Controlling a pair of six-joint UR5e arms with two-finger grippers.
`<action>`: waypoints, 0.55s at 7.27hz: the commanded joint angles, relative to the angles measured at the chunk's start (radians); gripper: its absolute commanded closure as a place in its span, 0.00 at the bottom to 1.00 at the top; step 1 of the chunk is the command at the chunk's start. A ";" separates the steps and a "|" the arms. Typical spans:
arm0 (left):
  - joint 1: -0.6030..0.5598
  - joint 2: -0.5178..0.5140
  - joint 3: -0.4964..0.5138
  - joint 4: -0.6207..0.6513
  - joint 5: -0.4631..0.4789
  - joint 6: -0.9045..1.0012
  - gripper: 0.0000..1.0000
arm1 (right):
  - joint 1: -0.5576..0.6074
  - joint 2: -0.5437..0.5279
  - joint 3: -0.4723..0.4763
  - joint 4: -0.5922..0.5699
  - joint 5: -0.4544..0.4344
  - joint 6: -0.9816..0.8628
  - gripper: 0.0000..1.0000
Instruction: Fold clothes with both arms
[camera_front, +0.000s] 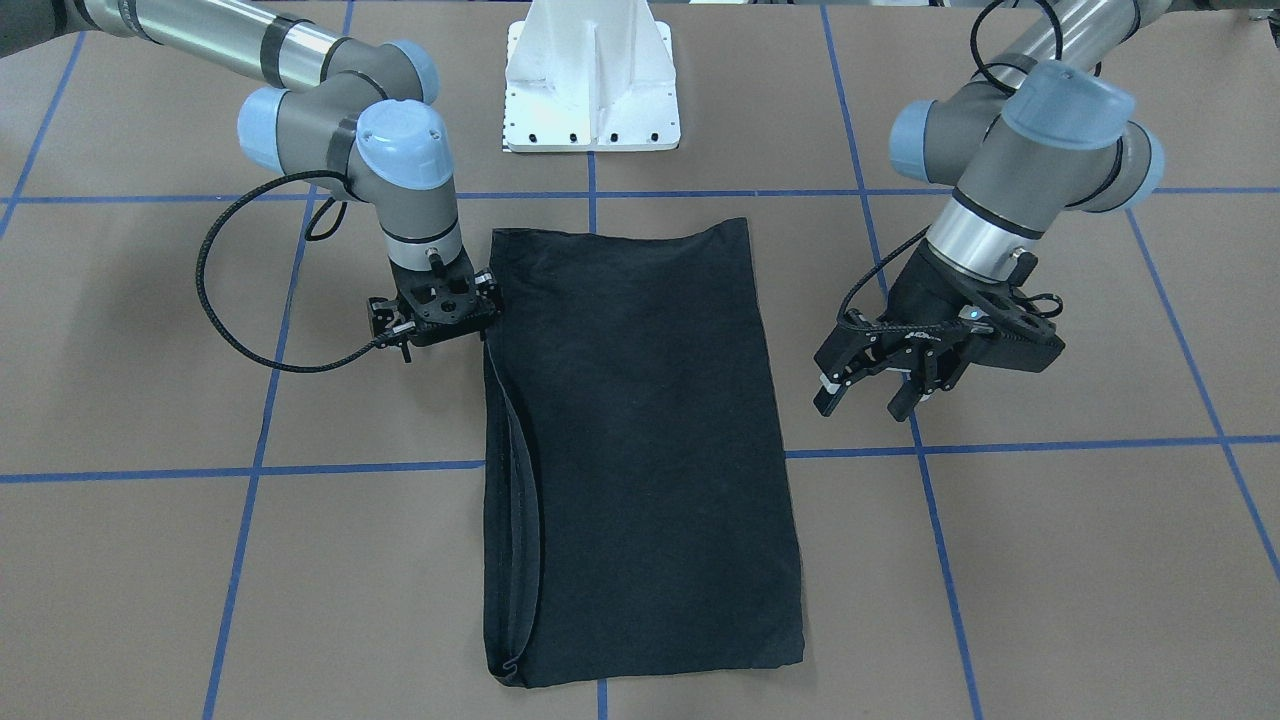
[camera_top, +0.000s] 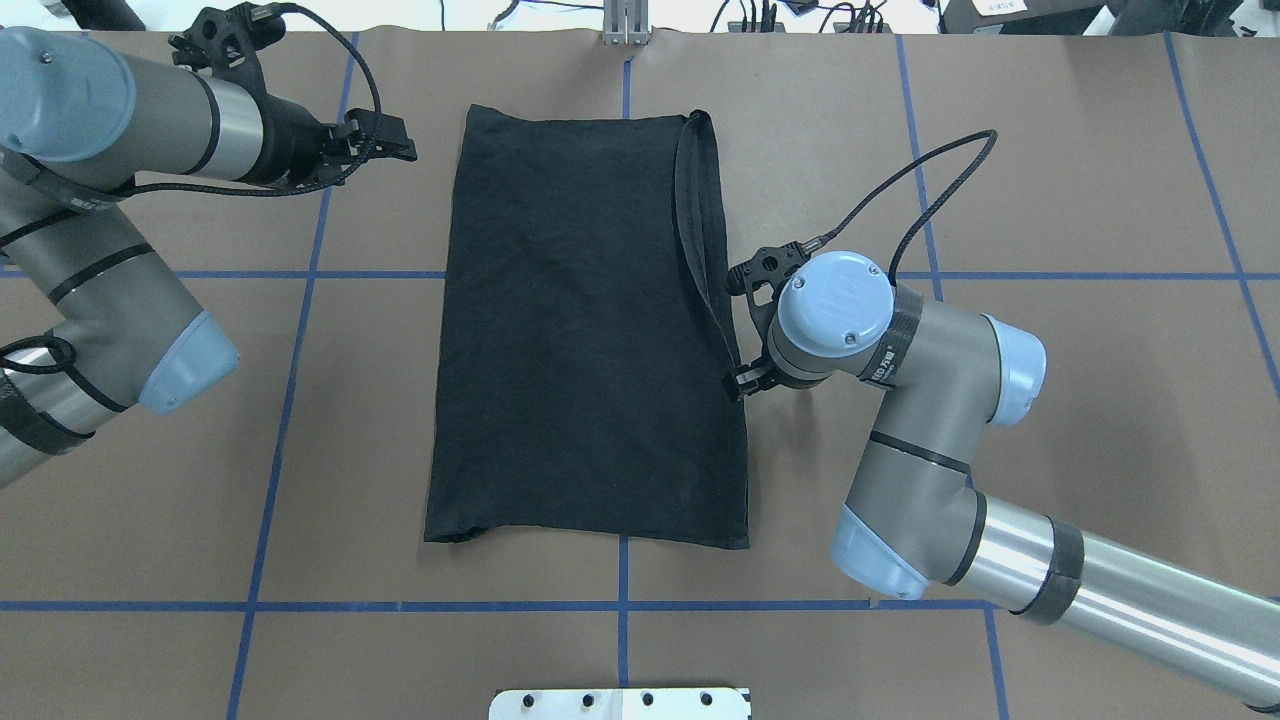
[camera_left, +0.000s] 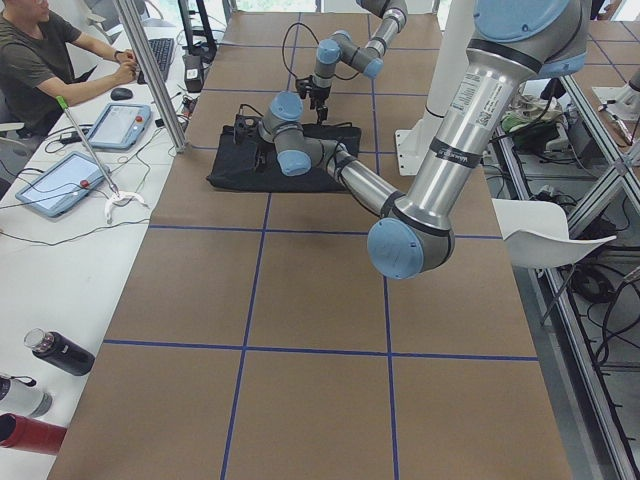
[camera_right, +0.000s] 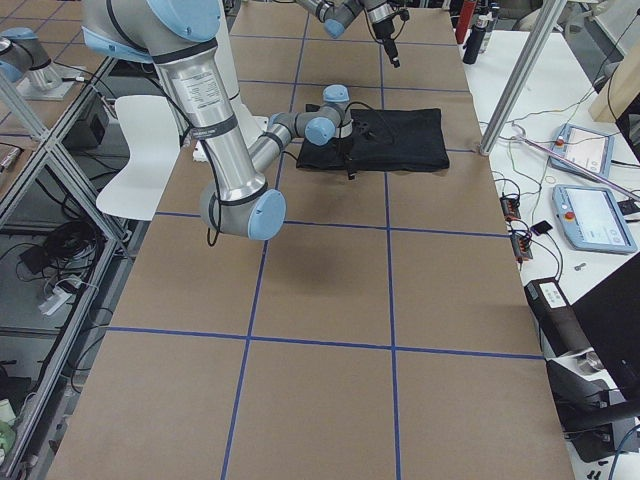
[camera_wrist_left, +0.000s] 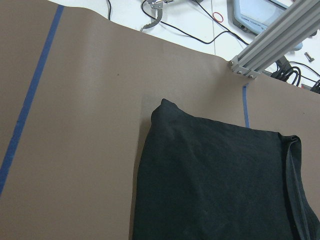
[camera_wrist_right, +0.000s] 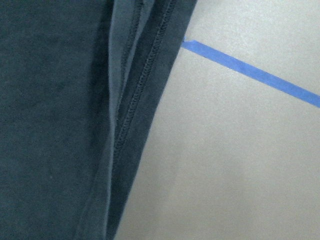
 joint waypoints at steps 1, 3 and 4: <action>0.000 -0.001 0.001 0.000 0.000 0.001 0.00 | 0.012 -0.004 0.008 0.000 0.012 -0.006 0.00; 0.000 -0.001 0.001 0.000 0.000 0.001 0.00 | 0.049 0.011 0.049 0.003 0.073 -0.004 0.00; 0.000 -0.001 0.001 0.000 0.000 0.001 0.00 | 0.046 0.042 0.040 -0.001 0.069 0.000 0.00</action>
